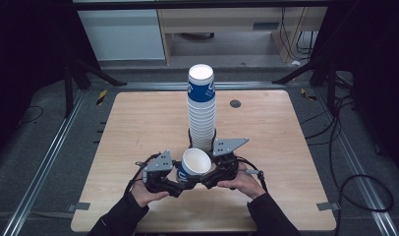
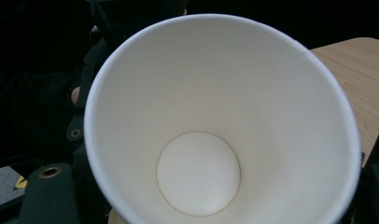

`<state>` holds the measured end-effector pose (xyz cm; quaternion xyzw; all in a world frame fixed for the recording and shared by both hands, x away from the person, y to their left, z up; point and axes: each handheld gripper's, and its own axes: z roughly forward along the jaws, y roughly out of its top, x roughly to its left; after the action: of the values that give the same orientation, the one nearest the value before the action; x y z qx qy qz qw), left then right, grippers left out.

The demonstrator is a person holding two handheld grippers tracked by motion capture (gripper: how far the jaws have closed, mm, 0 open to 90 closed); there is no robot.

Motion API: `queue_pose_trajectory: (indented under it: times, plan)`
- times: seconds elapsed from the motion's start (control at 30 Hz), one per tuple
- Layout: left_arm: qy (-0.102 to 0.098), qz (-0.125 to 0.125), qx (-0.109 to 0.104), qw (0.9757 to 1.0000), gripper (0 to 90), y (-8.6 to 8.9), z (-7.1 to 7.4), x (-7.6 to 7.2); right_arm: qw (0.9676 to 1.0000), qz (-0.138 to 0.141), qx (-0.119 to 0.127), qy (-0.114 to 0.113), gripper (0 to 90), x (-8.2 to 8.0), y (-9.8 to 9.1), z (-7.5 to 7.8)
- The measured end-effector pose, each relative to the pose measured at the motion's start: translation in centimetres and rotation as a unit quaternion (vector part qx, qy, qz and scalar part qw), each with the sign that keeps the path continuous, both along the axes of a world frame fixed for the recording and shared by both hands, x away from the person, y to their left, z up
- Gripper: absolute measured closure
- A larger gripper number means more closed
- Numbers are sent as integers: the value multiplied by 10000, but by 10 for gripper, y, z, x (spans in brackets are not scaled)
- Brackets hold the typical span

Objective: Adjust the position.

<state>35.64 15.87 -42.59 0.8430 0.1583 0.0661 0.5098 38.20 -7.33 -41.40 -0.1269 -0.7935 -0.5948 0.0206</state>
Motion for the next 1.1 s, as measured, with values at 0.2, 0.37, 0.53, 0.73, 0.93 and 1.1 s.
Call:
queue_pose_trajectory:
  times: [0.2,0.37,0.53,0.73,0.93,1.1]
  plan:
    - [-12,-6,46,10000,210,1,2,-1,9999,-96,73,-114,209,-1,-5,5]
    - [6,92,143,9999,196,5,1,1,9994,-265,85,-207,208,0,-15,10]
    - [39,321,217,9992,184,15,0,4,9979,-573,-9,-313,206,1,-25,11]
    - [137,725,340,9967,172,31,-5,10,9945,-959,-113,-398,206,1,-38,13]
    - [180,1096,397,9930,170,48,-10,14,9889,-1432,-169,-346,206,5,-55,15]
    - [235,1320,379,9902,170,59,-13,17,9810,-1902,-197,-339,205,8,-69,17]
